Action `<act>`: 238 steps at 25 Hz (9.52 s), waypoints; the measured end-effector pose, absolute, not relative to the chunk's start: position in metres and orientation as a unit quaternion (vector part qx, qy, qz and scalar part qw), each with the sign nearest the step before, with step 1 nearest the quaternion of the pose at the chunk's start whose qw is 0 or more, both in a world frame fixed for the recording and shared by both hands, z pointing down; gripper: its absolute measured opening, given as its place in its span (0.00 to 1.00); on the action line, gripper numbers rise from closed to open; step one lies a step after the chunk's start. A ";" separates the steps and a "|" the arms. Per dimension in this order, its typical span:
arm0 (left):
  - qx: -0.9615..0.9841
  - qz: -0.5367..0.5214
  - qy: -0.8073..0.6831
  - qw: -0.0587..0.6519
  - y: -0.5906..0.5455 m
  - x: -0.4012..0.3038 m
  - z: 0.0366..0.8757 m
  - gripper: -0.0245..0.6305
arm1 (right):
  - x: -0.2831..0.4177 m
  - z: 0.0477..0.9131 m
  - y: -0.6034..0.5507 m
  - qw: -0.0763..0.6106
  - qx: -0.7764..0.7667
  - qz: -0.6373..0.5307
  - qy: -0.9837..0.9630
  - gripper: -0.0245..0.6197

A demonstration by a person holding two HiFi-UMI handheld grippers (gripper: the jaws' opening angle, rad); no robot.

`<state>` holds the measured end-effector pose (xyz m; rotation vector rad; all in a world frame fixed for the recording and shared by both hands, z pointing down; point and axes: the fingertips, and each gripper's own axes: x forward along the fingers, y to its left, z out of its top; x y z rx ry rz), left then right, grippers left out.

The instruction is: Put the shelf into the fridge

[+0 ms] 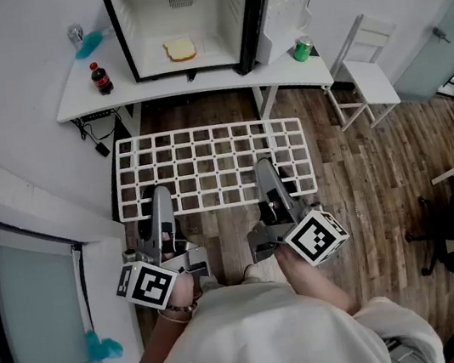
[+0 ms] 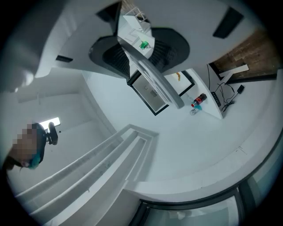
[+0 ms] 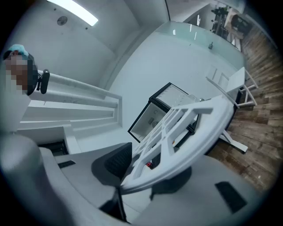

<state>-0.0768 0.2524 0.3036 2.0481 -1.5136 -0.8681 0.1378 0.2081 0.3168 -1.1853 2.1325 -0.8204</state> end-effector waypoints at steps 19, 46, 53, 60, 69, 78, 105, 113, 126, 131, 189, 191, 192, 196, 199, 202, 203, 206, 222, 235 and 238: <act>0.741 -0.318 -0.547 0.222 0.247 -0.089 0.302 0.23 | 0.131 0.326 0.201 0.278 -0.457 -0.331 0.777 0.26; 0.776 -0.293 -0.506 0.235 0.219 -0.142 0.311 0.25 | 0.078 0.326 0.194 0.294 -0.491 -0.312 0.758 0.25; 0.771 -0.289 -0.518 0.230 0.178 -0.138 0.312 0.25 | 0.081 0.330 0.147 0.291 -0.484 -0.322 0.760 0.25; 0.766 -0.297 -0.525 0.221 0.110 -0.120 0.304 0.25 | 0.098 0.323 0.072 0.287 -0.475 -0.323 0.767 0.25; 0.755 -0.305 -0.539 0.215 0.047 -0.100 0.298 0.25 | 0.119 0.316 0.001 0.276 -0.466 -0.324 0.775 0.25; 0.749 -0.300 -0.548 0.221 0.016 -0.102 0.306 0.25 | 0.115 0.325 -0.032 0.271 -0.459 -0.339 0.775 0.25; 0.754 -0.305 -0.535 0.230 -0.106 -0.129 0.312 0.25 | 0.086 0.329 -0.151 0.273 -0.460 -0.339 0.774 0.25; 0.759 -0.301 -0.525 0.239 -0.145 -0.136 0.316 0.25 | 0.080 0.328 -0.185 0.281 -0.466 -0.334 0.769 0.25; 0.756 -0.302 -0.526 0.246 -0.171 -0.142 0.320 0.25 | 0.074 0.333 -0.210 0.277 -0.469 -0.340 0.766 0.25; 0.750 -0.306 -0.532 0.247 -0.180 -0.150 0.322 0.25 | 0.067 0.335 -0.216 0.271 -0.473 -0.341 0.766 0.25; 0.753 -0.304 -0.522 0.260 -0.203 -0.149 0.319 0.26 | 0.067 0.324 -0.246 0.280 -0.478 -0.337 0.762 0.25; 0.754 -0.300 -0.523 0.260 -0.202 -0.150 0.320 0.26 | 0.067 0.326 -0.245 0.279 -0.482 -0.340 0.758 0.25; 0.755 -0.297 -0.523 0.259 -0.202 -0.150 0.320 0.26 | 0.067 0.326 -0.245 0.279 -0.482 -0.340 0.758 0.25; 0.762 -0.288 -0.525 0.248 -0.205 -0.149 0.317 0.28 | 0.067 0.322 -0.248 0.281 -0.485 -0.335 0.758 0.25; 0.761 -0.286 -0.524 0.254 -0.205 -0.149 0.318 0.29 | 0.068 0.322 -0.249 0.282 -0.488 -0.336 0.755 0.25; 0.758 -0.284 -0.525 0.263 -0.206 -0.150 0.316 0.29 | 0.067 0.321 -0.249 0.281 -0.487 -0.338 0.755 0.25; 0.758 -0.283 -0.525 0.264 -0.206 -0.150 0.316 0.29 | 0.067 0.320 -0.250 0.281 -0.487 -0.338 0.755 0.25; 0.758 -0.281 -0.525 0.265 -0.208 -0.149 0.317 0.29 | 0.068 0.320 -0.252 0.283 -0.486 -0.335 0.756 0.25; 0.763 -0.280 -0.517 0.270 -0.222 -0.150 0.319 0.29 | 0.068 0.324 -0.267 0.289 -0.488 -0.341 0.750 0.25; 0.769 -0.278 -0.504 0.278 -0.232 -0.152 0.322 0.28 | 0.068 0.323 -0.278 0.298 -0.495 -0.327 0.747 0.25; 0.771 -0.278 -0.501 0.279 -0.233 -0.152 0.322 0.29 | 0.069 0.326 -0.279 0.298 -0.499 -0.330 0.744 0.25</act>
